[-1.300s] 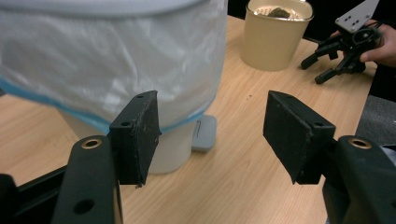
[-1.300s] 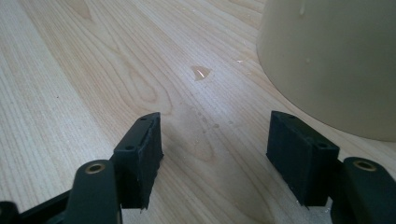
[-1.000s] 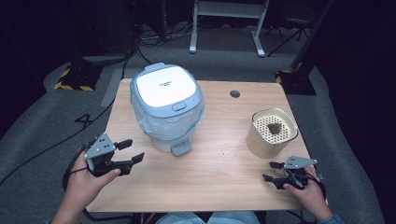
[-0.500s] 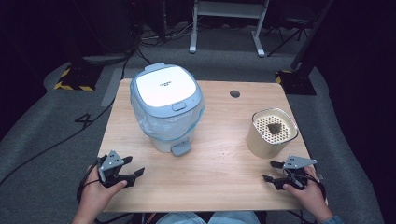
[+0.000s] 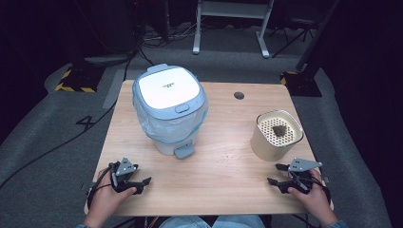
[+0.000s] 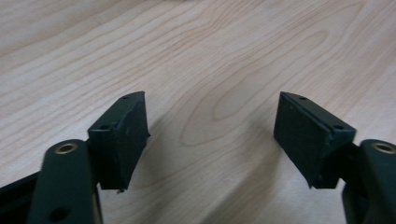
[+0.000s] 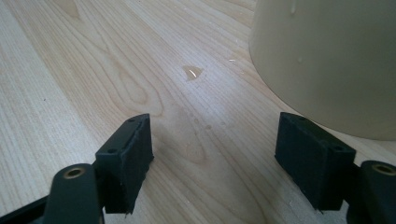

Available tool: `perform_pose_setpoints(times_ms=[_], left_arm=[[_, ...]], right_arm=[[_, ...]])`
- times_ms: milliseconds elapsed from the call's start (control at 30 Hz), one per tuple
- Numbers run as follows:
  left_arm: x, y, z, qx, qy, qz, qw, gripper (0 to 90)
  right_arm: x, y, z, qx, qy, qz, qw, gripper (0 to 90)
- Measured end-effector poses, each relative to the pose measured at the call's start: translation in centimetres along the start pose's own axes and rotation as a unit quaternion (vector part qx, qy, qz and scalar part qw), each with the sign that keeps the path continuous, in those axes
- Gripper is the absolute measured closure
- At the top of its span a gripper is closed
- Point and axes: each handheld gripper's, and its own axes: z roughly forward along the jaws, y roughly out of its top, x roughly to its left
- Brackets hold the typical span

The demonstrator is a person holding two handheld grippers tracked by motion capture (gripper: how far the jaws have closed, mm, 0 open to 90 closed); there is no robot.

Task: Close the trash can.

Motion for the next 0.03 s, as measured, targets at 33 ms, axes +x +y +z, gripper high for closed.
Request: perform_pose_setpoints(times_ms=[33], left_arm=[[0.00,0.00,0.00,0.000,0.000,0.000,1.0000,24.7]], right_arm=[[0.00,0.00,0.00,0.000,0.000,0.000,1.0000,27.1]])
